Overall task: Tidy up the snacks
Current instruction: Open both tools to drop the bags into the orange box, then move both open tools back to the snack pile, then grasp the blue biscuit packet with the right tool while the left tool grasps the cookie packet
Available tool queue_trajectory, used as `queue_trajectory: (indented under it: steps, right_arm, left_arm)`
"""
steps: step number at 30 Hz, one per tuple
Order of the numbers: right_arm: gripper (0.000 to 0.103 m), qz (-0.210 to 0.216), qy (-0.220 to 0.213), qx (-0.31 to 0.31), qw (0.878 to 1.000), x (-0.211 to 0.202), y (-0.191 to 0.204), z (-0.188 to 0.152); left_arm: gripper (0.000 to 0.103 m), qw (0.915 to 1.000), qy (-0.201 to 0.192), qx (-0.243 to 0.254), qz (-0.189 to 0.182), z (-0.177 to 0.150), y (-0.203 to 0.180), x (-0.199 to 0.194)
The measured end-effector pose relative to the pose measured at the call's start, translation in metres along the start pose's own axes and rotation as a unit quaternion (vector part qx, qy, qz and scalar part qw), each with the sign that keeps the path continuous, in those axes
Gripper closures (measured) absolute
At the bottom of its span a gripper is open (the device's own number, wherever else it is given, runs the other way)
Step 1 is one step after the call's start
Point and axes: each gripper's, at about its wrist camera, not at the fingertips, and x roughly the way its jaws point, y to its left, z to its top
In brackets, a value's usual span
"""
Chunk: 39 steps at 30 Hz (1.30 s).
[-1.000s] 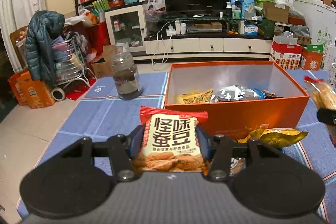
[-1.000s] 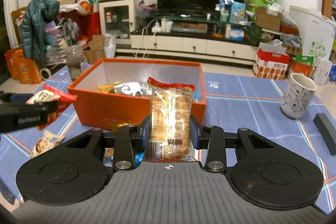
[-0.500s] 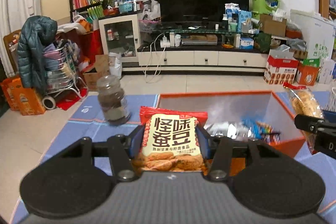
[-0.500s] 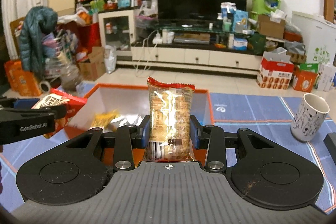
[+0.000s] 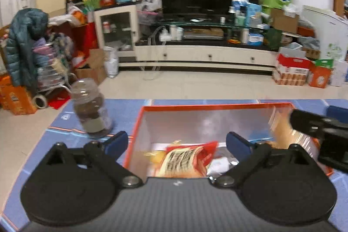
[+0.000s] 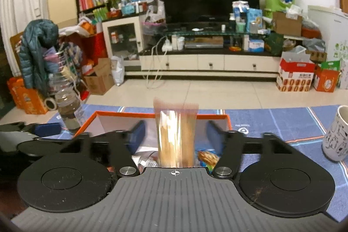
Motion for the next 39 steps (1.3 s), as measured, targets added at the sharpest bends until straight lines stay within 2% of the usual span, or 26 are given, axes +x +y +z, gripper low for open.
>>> queue_trajectory:
  steps: [2, 7, 11, 17, 20, 23, 26, 29, 31, 33, 35, 39]
  right_arm:
    - [0.045, 0.002, -0.007, -0.003, 1.000, -0.010, -0.003, -0.002]
    - [0.043, 0.000, -0.021, -0.003, 1.000, -0.053, -0.016, -0.015]
    - [0.033, 0.002, -0.009, -0.011, 1.000, -0.096, -0.024, -0.057]
    - [0.034, -0.010, 0.048, -0.055, 0.997, -0.126, -0.024, -0.128]
    - [0.037, -0.003, 0.073, -0.081, 0.994, -0.122, -0.020, -0.150]
    - [0.039, 0.004, 0.093, -0.094, 0.991, -0.109, -0.014, -0.163]
    - [0.041, 0.006, 0.110, -0.101, 0.989, -0.097, -0.011, -0.170]
    - [0.041, 0.013, 0.119, -0.107, 0.987, -0.090, -0.007, -0.173]
    - [0.041, 0.016, 0.128, -0.113, 0.985, -0.085, -0.004, -0.176]
    - [0.040, 0.015, 0.136, -0.116, 0.984, -0.079, -0.004, -0.181]
    - [0.038, 0.021, 0.135, -0.112, 0.984, -0.076, -0.004, -0.181]
    - [0.039, 0.032, 0.136, -0.094, 0.986, -0.074, -0.009, -0.176]
  left_arm:
    - [0.000, 0.9997, -0.019, -0.014, 0.004, -0.006, 0.014, -0.018]
    - [0.001, 0.9985, -0.020, -0.049, 0.015, -0.033, 0.057, -0.066]
    - [0.001, 0.9974, 0.005, -0.063, 0.033, -0.069, 0.084, -0.094]
    - [0.001, 0.9888, 0.052, -0.134, 0.039, -0.123, 0.112, -0.119]
    - [0.001, 0.9888, 0.063, -0.129, 0.039, -0.139, 0.110, -0.126]
    - [0.001, 0.9917, 0.066, -0.110, 0.001, -0.150, 0.095, -0.128]
    - [0.001, 0.9948, 0.056, -0.084, -0.009, -0.154, 0.078, -0.130]
    - [0.001, 0.9963, 0.050, -0.069, 0.004, -0.153, 0.078, -0.128]
    - [0.001, 0.9963, 0.054, -0.061, 0.027, -0.153, 0.086, -0.119]
    - [0.001, 0.9942, 0.062, -0.074, 0.048, -0.155, 0.098, -0.112]
    - [0.001, 0.9920, 0.073, -0.093, 0.043, -0.157, 0.106, -0.104]
    - [0.001, 0.9917, 0.086, -0.087, 0.041, -0.157, 0.103, -0.087]
